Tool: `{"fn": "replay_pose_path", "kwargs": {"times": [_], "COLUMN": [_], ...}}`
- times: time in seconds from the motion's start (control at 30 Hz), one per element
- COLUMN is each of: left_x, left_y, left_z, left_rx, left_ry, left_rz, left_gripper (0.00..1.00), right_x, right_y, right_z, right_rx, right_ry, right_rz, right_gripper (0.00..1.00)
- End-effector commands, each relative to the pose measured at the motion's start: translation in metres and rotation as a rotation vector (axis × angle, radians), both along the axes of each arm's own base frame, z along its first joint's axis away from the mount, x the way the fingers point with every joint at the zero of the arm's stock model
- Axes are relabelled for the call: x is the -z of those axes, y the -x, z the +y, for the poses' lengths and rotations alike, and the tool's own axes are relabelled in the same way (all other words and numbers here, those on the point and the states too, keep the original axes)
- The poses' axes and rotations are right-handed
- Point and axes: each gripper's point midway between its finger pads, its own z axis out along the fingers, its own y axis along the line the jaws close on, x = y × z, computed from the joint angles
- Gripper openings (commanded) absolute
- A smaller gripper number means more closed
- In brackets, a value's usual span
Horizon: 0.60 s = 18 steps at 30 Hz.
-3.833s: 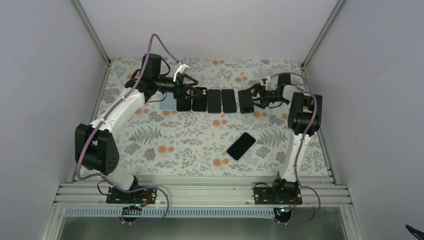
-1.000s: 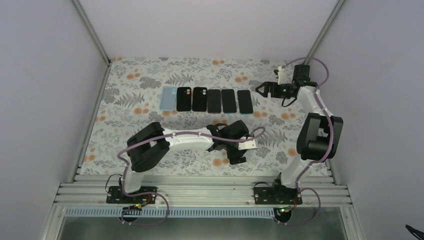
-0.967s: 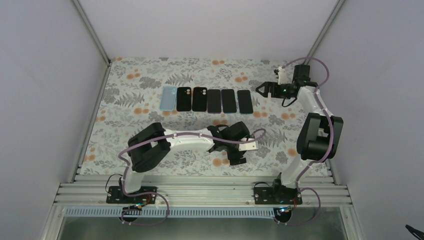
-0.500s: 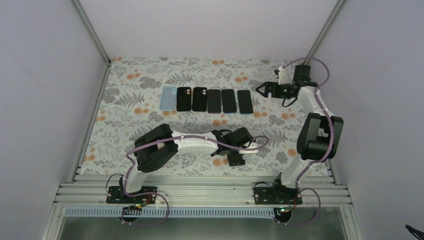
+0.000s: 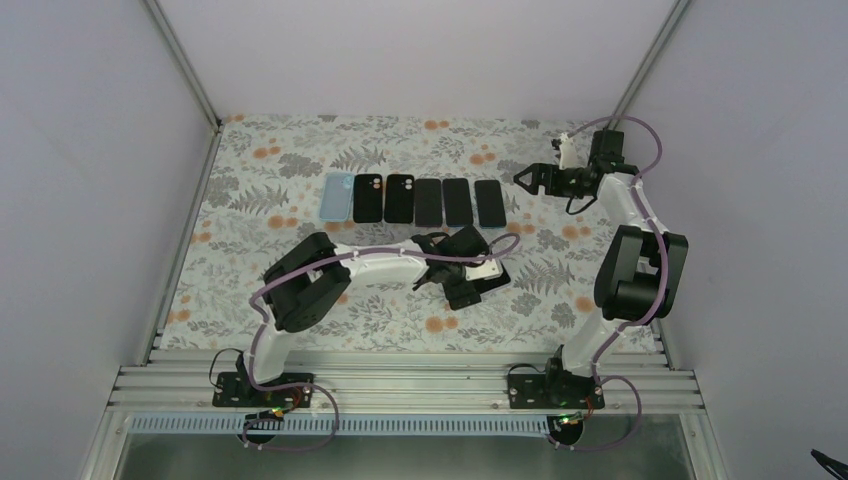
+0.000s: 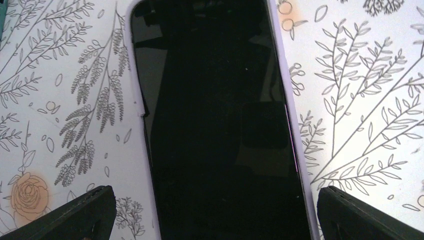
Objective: Take the phone out of the phone case
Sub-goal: Pick up the phone at the center of the board.
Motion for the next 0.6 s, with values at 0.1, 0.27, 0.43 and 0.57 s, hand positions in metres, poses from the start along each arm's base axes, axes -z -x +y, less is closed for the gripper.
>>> {"fn": "replay_pose_path", "kwargs": {"times": [0.1, 0.27, 0.43, 0.57], "left_x": [0.002, 0.011, 0.023, 0.033], "left_y": [0.006, 0.001, -0.001, -0.003], "left_z": [-0.01, -0.011, -0.009, -0.004], "left_rx": [-0.006, -0.027, -0.044, -0.055], "left_ry": [0.018, -0.016, -0.053, -0.089], "left_rz": [0.145, 0.173, 0.192, 0.194], "left_gripper": [1.0, 1.0, 1.0, 1.0], "right_x": [-0.009, -0.008, -0.008, -0.009], "right_y": [0.002, 0.002, 0.002, 0.003], "right_z": [-0.001, -0.002, -0.002, -0.004], "right_rx": [-0.001, -0.002, -0.001, 0.0], "right_ry": [-0.022, -0.029, -0.03, -0.029], "right_rz": [-0.026, -0.024, -0.023, -0.023], "right_gripper": [0.99, 0.99, 0.99, 0.99]}}
